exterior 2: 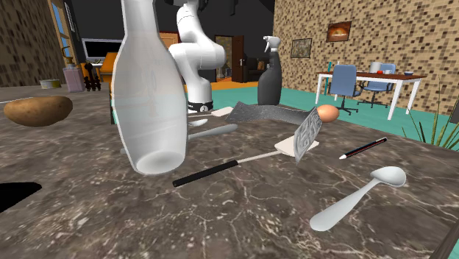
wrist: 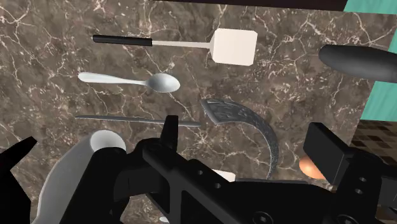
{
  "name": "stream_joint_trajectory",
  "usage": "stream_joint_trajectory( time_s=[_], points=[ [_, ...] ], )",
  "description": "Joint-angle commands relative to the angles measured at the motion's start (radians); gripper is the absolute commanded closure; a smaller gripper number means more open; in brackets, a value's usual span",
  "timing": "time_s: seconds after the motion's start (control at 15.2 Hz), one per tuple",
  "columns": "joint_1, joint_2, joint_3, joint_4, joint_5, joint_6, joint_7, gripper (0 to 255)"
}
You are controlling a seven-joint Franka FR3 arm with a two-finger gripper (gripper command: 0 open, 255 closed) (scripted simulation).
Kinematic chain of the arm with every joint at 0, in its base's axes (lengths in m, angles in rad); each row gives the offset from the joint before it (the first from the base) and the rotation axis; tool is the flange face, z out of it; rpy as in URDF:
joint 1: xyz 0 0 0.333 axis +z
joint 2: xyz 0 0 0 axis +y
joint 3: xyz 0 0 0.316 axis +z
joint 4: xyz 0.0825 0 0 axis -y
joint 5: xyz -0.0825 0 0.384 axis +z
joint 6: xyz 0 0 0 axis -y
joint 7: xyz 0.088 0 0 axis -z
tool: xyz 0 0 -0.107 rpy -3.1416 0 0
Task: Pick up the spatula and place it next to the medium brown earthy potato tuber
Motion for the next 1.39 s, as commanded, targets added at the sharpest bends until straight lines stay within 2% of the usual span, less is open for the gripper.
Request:
stream_joint_trajectory(
  time_s=[0.0, 0.4, 0.73, 0.99, 1.32],
  points=[
    [0.000, 0.000, 0.000, 0.000, 0.000, 0.000, 0.000, 0],
    [0.062, 0.143, -0.140, -0.015, -0.086, 0.154, -0.327, 0],
    [0.118, 0.306, -0.242, 0.022, -0.122, 0.280, -0.595, 0],
    [0.165, 0.455, -0.309, 0.079, -0.119, 0.371, -0.809, 0],
    [0.214, 0.654, -0.363, 0.174, -0.075, 0.466, -1.079, 0]
  ],
)
